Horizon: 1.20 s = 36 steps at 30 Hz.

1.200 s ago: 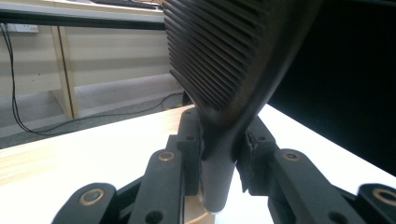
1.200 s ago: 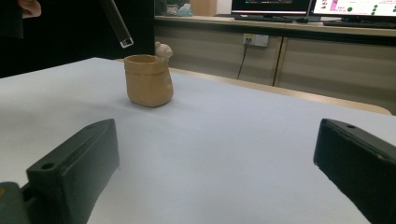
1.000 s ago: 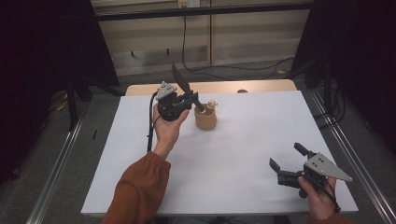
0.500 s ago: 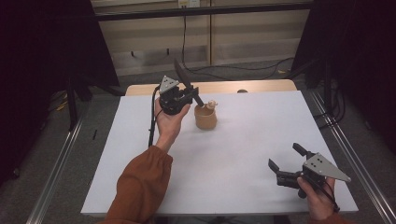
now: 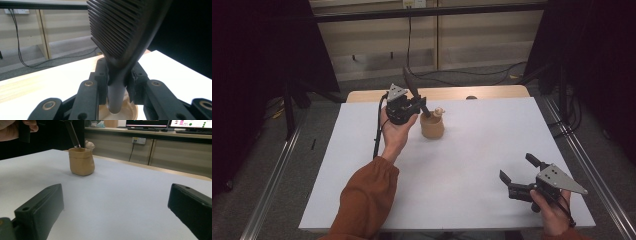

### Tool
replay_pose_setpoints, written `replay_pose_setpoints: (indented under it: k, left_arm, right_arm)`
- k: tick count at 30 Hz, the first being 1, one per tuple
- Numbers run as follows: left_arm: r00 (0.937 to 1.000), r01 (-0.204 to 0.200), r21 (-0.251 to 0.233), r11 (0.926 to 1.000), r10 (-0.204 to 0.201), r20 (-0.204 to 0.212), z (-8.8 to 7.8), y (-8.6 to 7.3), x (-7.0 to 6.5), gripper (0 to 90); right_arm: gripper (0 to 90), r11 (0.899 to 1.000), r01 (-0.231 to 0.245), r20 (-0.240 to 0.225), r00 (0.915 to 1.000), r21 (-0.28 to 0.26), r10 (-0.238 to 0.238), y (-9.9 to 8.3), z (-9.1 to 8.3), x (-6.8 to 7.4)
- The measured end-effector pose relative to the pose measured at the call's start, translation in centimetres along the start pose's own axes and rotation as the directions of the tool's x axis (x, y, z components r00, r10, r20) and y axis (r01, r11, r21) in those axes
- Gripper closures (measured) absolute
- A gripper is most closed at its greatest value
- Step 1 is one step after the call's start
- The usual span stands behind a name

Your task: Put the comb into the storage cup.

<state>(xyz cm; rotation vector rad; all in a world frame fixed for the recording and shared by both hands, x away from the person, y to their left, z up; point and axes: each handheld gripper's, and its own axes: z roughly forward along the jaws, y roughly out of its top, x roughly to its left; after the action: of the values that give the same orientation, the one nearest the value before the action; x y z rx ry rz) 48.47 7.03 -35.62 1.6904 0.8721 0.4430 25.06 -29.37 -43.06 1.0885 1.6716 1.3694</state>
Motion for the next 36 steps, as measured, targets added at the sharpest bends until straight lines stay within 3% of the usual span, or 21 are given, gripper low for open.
replay_pose_setpoints:
  k: [25, 36]
  left_arm:
    - [1.0, 0.001, 0.051, 0.9987, -0.001, -0.007, 0.2, -1.8, 0.6, 73.1]
    - [0.9996, -0.024, 0.062, 0.9978, 0.025, -0.017, 0.4, -2.3, 0.3, 73.1]
  right_arm:
    - [0.0, 1.0, 0.004, -0.006, 1.0, 0.007, -0.004, -0.1, 0.1, 0.0]
    - [0.0, 1.0, 0.001, -0.008, 1.0, 0.007, -0.001, -0.1, 0.1, 0.0]
